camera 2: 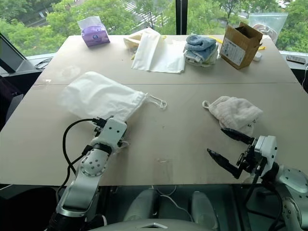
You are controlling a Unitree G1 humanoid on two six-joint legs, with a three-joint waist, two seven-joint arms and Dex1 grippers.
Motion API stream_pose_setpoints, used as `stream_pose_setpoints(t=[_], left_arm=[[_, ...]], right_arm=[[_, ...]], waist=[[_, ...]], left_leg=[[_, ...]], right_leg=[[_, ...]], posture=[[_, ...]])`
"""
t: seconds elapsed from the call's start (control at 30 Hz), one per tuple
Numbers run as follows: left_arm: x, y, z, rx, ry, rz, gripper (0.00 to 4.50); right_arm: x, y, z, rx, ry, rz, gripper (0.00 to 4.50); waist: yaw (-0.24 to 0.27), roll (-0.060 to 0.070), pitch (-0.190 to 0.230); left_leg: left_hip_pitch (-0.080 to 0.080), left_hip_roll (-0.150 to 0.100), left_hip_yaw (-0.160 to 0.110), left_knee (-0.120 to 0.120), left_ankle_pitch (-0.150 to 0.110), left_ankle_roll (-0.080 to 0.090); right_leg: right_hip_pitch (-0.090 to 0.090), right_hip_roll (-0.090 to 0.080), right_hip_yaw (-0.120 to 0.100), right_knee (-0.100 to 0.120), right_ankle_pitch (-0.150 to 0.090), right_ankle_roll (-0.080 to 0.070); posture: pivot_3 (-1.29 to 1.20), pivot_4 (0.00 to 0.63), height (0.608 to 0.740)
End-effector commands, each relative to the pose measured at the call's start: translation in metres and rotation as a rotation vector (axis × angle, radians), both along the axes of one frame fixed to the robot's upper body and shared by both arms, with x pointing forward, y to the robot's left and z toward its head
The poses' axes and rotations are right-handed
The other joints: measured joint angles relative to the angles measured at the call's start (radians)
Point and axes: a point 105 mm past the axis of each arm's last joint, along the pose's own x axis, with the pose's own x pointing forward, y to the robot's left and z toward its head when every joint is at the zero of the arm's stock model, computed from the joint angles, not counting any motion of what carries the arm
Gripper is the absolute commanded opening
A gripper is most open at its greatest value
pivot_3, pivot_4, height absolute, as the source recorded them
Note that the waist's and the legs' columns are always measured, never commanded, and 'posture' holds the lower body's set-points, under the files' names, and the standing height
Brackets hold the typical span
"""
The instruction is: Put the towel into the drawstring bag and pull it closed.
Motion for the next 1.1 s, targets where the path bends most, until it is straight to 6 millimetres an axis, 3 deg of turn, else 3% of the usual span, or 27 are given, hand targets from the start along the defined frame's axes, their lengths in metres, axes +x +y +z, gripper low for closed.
stream_pose_setpoints(t=[0.03,0.07,0.33,0.47,0.67,0.87,0.97,1.1], left_arm=[[0.005,0.012,0.01,0.04,-0.06,0.056,0.6],[0.007,0.015,0.011,0.051,-0.066,0.068,0.08],[0.016,0.018,0.026,0.012,-0.134,0.041,0.03],[0.019,0.003,0.05,-0.128,-0.172,-0.153,0.03],[0.028,0.005,0.087,-0.296,-0.195,-0.296,0.03],[0.034,0.001,0.11,-0.398,-0.178,-0.41,0.03],[0.034,-0.003,0.118,-0.426,-0.167,-0.467,0.03],[0.038,-0.004,0.122,-0.419,-0.158,-0.481,0.03]], right_arm=[[0.002,-0.001,0.008,0.0,-0.053,-0.016,4.5],[0.003,0.0,0.01,0.002,-0.059,-0.019,4.5],[0.01,-0.002,0.014,0.003,-0.084,-0.066,4.5],[0.022,-0.021,0.021,0.006,-0.104,-0.214,4.5],[0.059,-0.07,0.048,0.042,-0.13,-0.54,4.5],[0.088,-0.101,0.073,0.13,-0.067,-0.628,4.5],[0.102,-0.108,0.066,0.114,0.072,-0.643,4.5],[0.111,-0.117,0.041,0.135,0.316,-0.64,4.5]], waist=[[0.0,0.0,0.0],[-0.001,0.0,0.0],[0.0,0.0,0.0],[0.001,0.0,0.0],[-0.003,0.0,0.0],[-0.004,0.0,0.0],[-0.005,0.0,0.001],[-0.004,0.0,0.001]], left_leg=[[0.0,0.0,0.0,0.0,0.0,0.0],[0.0,0.0,0.0,0.0,0.0,0.0],[0.0,0.0,0.0,0.001,0.0,0.0],[-0.001,0.0,-0.001,0.002,0.0,-0.001],[-0.001,0.0,0.0,0.005,0.001,-0.001],[-0.002,-0.001,0.001,0.008,0.001,-0.001],[-0.002,-0.001,0.002,0.01,0.0,-0.001],[-0.002,-0.001,0.003,0.01,0.0,0.0]], right_leg=[[0.0,0.0,0.0,0.0,0.0,0.0],[0.0,0.0,0.0,0.0,0.0,0.0],[0.0,0.0,-0.001,0.001,0.0,0.0],[0.0,0.0,-0.001,0.001,0.0,0.0],[-0.001,0.0,0.0,0.005,0.0,0.0],[-0.003,0.001,0.001,0.01,0.0,0.0],[-0.004,0.001,0.001,0.013,0.0,0.0],[-0.004,0.001,0.0,0.013,0.0,0.0]], posture=[[0.0,0.15,0.74],[0.0,0.15,0.74],[0.0,0.15,0.74],[0.0,0.15,0.74],[0.0,0.15,0.74],[0.0,0.15,0.74],[0.0,0.15,0.74],[0.0,0.15,0.74]])
